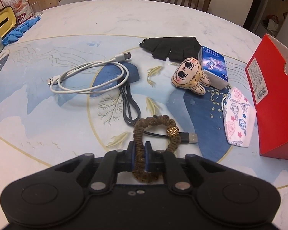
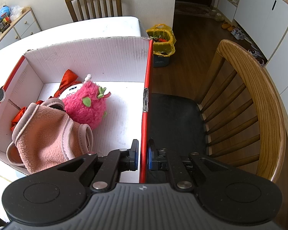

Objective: Organize objects
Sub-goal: 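Lower the left gripper onto the brown beaded bracelet and close, then carry the bracelet with the left gripper over the box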

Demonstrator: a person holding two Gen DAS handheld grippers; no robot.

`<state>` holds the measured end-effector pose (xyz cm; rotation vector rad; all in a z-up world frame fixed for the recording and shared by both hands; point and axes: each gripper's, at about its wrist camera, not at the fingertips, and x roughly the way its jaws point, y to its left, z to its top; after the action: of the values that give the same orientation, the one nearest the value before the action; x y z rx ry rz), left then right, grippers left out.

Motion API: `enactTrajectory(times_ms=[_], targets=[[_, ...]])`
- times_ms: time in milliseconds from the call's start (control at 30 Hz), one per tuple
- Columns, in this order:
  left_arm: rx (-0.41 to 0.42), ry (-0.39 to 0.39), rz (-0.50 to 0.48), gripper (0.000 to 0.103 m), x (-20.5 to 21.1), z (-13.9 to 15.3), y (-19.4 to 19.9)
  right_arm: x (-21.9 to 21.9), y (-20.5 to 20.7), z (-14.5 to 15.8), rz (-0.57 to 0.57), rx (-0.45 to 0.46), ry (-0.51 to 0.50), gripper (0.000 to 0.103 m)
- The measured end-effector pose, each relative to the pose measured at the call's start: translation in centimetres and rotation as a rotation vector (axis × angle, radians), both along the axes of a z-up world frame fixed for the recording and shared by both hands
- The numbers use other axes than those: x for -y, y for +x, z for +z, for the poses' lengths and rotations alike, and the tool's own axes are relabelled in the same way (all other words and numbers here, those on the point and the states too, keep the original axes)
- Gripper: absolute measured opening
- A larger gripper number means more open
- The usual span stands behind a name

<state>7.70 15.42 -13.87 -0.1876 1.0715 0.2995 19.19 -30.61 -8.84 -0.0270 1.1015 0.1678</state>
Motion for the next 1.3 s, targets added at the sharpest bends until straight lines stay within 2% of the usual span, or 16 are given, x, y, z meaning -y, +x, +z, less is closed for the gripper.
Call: enactTrajectory(times_ms=[167,600,1000,1300], targets=[[0.026,0.012,-0.001,0.005,0.4,1.1,-0.2,0.0,0.0,-0.1,0.003,0.002,0.001,0.009],[0.178,-0.052,-0.057,0.004,2.3,7.6,0.1,0.1,0.0,-0.1,-0.005,0.004,0.009,0.009],[0.317,-0.094,-0.209,0.004,7.3,12.6,2.9,0.5,0.0,-0.1,-0.003,0.003,0.022,0.009],[0.375,-0.102,-0.333,0.004,12.5,14.6,6.1,0.6,-0.1,-0.1,-0.001,0.004,0.03,0.009]])
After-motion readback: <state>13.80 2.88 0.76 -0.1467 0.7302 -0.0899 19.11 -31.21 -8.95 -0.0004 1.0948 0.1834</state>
